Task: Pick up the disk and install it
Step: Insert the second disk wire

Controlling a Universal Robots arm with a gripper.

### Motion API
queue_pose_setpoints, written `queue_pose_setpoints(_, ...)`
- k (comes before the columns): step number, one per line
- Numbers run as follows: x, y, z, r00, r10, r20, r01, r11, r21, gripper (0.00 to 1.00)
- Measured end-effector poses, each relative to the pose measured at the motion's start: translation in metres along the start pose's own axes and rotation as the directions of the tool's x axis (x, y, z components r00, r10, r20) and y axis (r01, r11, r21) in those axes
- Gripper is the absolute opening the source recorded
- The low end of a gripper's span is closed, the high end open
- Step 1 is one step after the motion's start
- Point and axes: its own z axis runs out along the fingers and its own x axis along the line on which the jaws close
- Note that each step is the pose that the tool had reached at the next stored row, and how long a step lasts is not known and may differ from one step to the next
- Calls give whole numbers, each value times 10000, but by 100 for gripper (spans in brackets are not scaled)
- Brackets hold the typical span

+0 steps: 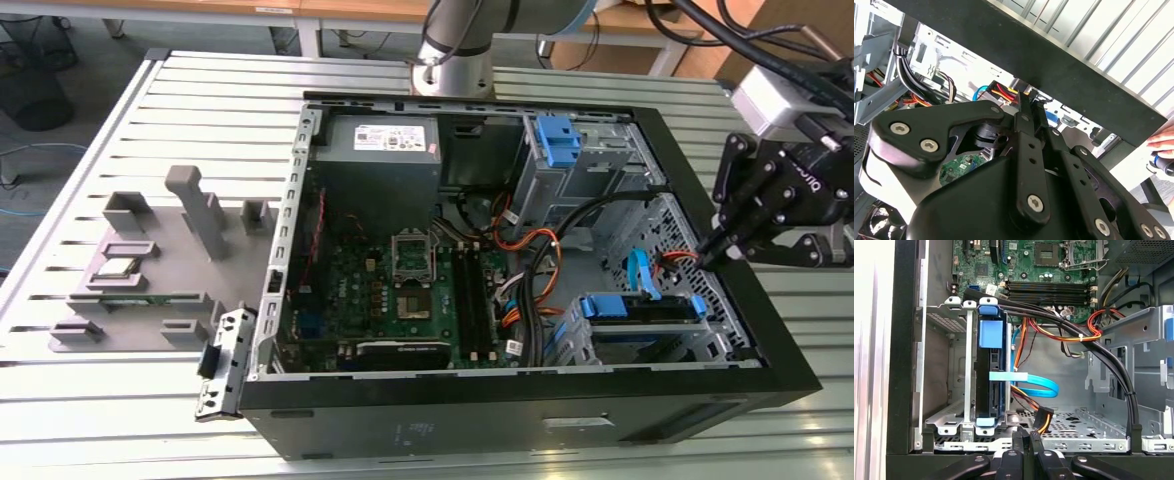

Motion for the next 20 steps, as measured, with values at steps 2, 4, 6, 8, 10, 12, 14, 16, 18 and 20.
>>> queue_pose_setpoints(2, 0, 0, 7, 10000, 2, -26, -2, 10000, 0, 18)
queue_pose_setpoints(4, 1, 0, 13, 10000, 4, -51, -4, 10000, 0, 18)
queue_pose_setpoints(6, 1, -1, 17, 10000, 3, -78, -3, 10000, 0, 18)
queue_pose_setpoints(8, 2, -1, 17, 10000, 4, -89, -4, 10000, 0, 18)
queue_pose_setpoints(10, 1, -1, 21, 9999, 5, -104, -5, 10000, 0, 18)
queue_pose_setpoints(12, 1, -1, 27, 9999, 6, -123, -6, 10000, 0, 18)
queue_pose_setpoints(14, 1, -1, 31, 9999, 7, -145, -7, 10000, 0, 18)
queue_pose_setpoints(16, 2, -2, 32, 9999, 7, -153, -7, 10000, 0, 18)
queue_pose_setpoints(18, 2, -2, 33, 9999, 7, -155, -7, 10000, 0, 18)
queue_pose_setpoints(20, 2, -2, 35, 9999, 7, -156, -7, 10000, 0, 18)
